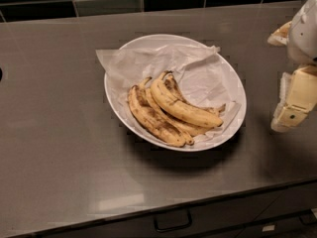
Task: Pick banana from white bowl
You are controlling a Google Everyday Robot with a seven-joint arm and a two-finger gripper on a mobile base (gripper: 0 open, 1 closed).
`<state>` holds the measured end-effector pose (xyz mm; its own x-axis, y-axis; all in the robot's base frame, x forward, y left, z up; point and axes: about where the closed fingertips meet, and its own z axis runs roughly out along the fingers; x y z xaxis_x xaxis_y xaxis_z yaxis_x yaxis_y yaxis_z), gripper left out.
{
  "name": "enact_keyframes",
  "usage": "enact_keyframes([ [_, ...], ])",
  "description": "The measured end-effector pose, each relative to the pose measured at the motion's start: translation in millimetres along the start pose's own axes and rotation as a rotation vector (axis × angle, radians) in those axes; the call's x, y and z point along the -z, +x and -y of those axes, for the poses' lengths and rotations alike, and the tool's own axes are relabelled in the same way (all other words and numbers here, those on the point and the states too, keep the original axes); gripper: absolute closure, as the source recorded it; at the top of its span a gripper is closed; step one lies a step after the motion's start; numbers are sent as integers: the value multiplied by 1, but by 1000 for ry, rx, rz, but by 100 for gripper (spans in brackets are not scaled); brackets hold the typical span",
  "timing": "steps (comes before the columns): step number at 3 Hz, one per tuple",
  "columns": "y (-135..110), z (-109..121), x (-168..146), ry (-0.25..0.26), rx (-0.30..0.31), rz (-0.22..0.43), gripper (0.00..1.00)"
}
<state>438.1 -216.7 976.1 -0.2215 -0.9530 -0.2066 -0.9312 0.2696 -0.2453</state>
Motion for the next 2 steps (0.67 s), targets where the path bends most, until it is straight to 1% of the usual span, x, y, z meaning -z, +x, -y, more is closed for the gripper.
enact_keyframes([
  [1, 0, 0, 0, 0, 0, 0, 0],
  [2, -8, 0, 0, 1, 20, 5, 1],
])
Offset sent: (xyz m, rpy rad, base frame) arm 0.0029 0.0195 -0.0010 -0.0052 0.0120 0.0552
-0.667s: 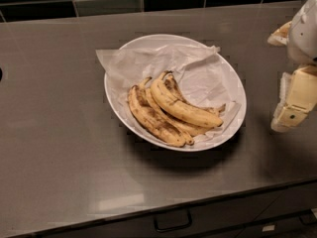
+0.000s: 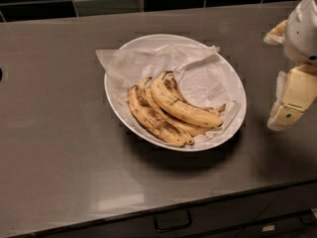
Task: Pick banana from white bowl
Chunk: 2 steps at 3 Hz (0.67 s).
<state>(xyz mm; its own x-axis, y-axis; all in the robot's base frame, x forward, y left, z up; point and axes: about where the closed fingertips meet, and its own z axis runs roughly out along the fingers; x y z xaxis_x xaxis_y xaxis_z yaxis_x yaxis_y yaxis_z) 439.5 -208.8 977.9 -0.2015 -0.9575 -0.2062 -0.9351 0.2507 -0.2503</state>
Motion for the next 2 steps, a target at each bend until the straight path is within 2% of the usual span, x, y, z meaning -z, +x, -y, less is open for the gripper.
enact_keyframes([
  [2, -42, -10, -24, -74, 103, 22, 39],
])
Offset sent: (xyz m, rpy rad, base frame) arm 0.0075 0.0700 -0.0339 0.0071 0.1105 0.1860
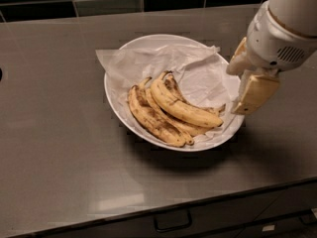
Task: Pick banana from white bowl
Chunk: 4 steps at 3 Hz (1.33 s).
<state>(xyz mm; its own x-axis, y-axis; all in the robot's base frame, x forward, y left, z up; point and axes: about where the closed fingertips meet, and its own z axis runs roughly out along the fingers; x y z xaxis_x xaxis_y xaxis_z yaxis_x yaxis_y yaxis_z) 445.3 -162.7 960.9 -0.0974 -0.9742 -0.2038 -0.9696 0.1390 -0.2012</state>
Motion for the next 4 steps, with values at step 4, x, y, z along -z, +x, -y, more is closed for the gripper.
enact_keyframes([
  [4, -58, -10, -54, -120, 38, -17, 40],
])
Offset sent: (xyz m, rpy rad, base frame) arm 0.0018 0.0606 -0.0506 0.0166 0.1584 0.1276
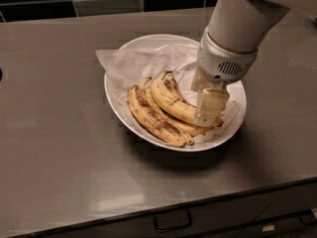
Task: Pick banana from white bowl
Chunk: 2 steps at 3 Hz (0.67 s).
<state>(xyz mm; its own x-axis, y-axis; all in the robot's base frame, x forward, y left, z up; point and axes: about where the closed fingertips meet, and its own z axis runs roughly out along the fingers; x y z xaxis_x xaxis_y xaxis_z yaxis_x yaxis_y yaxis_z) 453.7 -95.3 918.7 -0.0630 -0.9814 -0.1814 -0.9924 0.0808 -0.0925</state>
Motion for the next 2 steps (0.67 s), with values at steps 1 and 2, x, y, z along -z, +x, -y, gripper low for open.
enact_keyframes([
  [1, 5, 4, -5, 37, -60, -41, 41],
  [2, 11, 6, -11, 59, -107, -73, 45],
])
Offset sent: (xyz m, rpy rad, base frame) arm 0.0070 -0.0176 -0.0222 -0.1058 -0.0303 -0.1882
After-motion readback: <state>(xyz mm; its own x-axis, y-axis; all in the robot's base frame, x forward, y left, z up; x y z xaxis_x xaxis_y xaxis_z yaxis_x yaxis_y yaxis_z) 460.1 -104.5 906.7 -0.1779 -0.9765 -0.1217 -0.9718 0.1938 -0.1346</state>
